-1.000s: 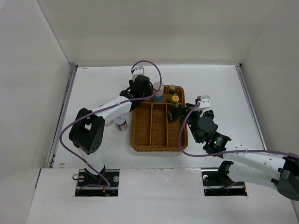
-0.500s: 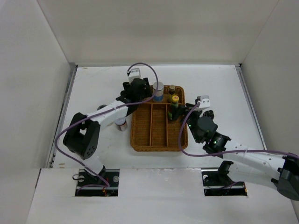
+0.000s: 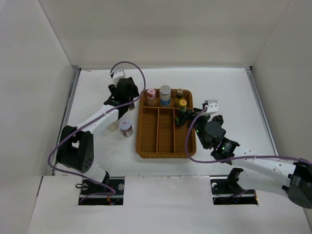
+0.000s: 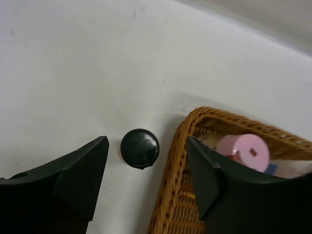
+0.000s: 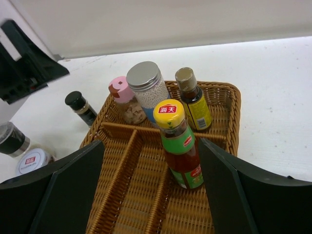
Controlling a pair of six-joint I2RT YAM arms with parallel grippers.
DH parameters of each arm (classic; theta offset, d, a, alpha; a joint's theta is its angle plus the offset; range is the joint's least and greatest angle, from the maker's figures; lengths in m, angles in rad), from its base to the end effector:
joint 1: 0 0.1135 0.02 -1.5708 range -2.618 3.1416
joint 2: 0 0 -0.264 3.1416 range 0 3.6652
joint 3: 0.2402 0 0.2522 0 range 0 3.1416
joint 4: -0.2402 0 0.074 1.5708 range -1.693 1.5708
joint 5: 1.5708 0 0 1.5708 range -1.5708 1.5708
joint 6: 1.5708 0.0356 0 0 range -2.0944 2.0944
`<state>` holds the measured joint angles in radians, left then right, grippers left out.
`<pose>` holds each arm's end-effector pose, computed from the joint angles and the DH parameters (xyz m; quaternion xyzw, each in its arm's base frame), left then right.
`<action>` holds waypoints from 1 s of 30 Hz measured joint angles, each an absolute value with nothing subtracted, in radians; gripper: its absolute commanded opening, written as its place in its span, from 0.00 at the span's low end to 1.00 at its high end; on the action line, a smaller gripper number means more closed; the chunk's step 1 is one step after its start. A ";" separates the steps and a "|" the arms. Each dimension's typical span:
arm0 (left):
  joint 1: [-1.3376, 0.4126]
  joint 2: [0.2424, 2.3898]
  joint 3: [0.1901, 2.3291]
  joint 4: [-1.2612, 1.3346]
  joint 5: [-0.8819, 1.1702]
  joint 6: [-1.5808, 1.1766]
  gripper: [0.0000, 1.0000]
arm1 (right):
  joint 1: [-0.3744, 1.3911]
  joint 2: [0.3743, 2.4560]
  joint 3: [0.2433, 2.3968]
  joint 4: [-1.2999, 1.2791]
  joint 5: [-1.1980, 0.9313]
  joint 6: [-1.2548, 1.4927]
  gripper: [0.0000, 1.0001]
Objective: Organize the condiment bottles
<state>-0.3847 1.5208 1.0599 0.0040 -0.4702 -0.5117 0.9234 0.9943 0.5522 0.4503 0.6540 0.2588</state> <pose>0.3284 -0.1156 0.2753 -0.1753 0.8160 -0.0446 0.5490 0.1532 0.1667 0.2851 -0.0020 0.7048 0.1869 0.6843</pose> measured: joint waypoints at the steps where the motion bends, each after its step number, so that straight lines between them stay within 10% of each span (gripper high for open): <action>1: -0.382 1.543 1.060 -0.007 -0.469 -0.511 0.64 | 0.923 0.996 0.552 0.450 0.654 0.259 0.84; 30: -0.410 1.559 1.058 -0.034 -0.474 -0.477 0.30 | 0.916 1.007 0.552 0.457 0.646 0.262 0.85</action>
<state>-0.4099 1.5585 1.0584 -0.0338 -0.4744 -0.4774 0.9165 1.0069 0.5522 0.4572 0.6456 0.2619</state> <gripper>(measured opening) 0.421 0.847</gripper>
